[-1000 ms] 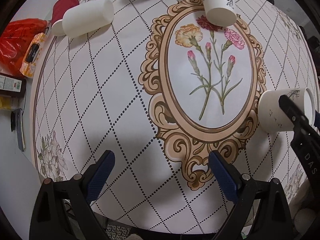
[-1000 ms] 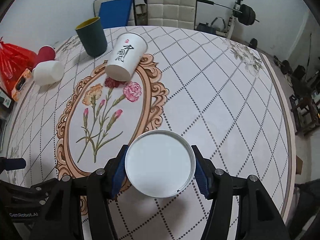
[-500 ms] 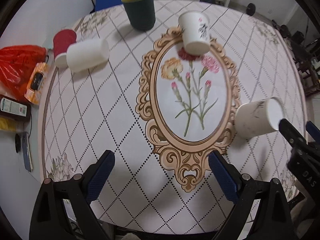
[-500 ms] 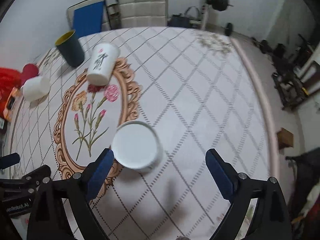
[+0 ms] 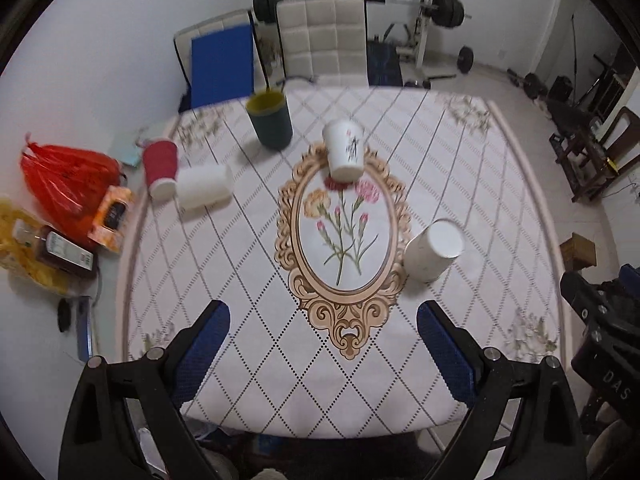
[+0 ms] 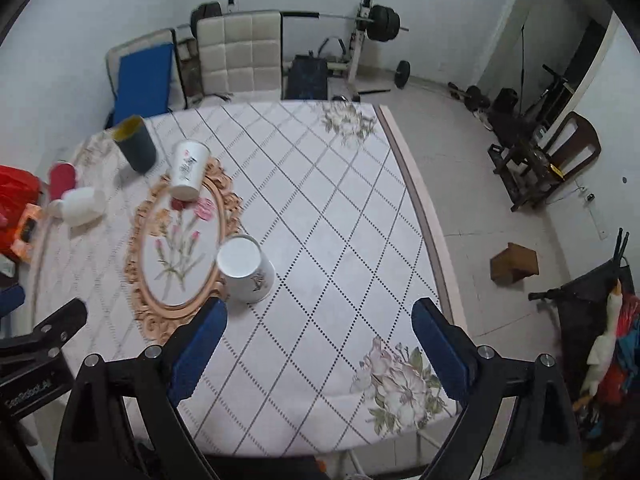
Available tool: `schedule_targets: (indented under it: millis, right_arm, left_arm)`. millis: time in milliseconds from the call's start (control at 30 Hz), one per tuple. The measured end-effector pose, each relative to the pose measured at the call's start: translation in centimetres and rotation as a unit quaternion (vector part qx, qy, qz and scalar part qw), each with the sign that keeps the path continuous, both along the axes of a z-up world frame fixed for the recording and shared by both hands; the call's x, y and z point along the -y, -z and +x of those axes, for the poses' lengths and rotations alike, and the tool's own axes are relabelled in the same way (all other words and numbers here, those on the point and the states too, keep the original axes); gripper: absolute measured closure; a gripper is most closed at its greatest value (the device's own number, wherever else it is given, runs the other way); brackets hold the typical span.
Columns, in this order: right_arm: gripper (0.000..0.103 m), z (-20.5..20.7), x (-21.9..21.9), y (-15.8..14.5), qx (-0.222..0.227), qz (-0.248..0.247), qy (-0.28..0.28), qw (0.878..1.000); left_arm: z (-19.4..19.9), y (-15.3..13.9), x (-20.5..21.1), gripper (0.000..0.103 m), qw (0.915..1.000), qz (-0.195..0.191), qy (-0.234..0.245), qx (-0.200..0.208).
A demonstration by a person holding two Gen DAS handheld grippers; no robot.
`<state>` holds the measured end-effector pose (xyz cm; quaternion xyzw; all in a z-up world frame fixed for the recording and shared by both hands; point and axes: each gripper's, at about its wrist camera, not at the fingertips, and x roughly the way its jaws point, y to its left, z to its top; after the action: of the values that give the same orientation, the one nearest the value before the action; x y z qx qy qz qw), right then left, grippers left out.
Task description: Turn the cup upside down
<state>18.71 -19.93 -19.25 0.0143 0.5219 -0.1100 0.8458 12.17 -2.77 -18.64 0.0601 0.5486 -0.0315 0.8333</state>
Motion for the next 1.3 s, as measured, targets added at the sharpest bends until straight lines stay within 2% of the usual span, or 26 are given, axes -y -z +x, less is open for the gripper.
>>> schedule_targets:
  millis: [133,333,500,700,1000,1300]
  right_arm:
    - [0.007,-3.1,1.1,-5.0,0.023,0.010,0.001,1.000]
    - [0.006,-7.9,2.1,-11.6,0.039,0.016,-0.004,0.999]
    - [0.006,-12.1,2.5,-16.4,0.073,0.021,-0.011,0.997]
    - [0.005,-16.0,2.5,-20.7,0.102,0.024,-0.020,0.994]
    - [0.004,-19.2,2.9,-24.2,0.123,0.013,-0.022,0.992]
    - [0.002,-18.7,2.9,-24.1,0.119,0.031,-0.034,0.992]
  left_arm:
    - [-2.9,-4.9,0.4,0.007,0.9995,-0.011,-0.005,0.030]
    - [-7.5,-10.6,1.0,0.007,0.9979,-0.022,-0.012,0.060]
    - [-10.6,-13.7,1.3,0.007,0.9966,-0.038,-0.014,0.072]
    - [-13.1,-16.0,2.0,0.007,0.9951,-0.039,-0.006,0.090]
    - [-15.1,-17.7,1.7,0.007,0.9934,-0.037,-0.011,0.108]
    - [-15.6,-17.8,1.1,0.007,0.9923,-0.033,-0.029,0.116]
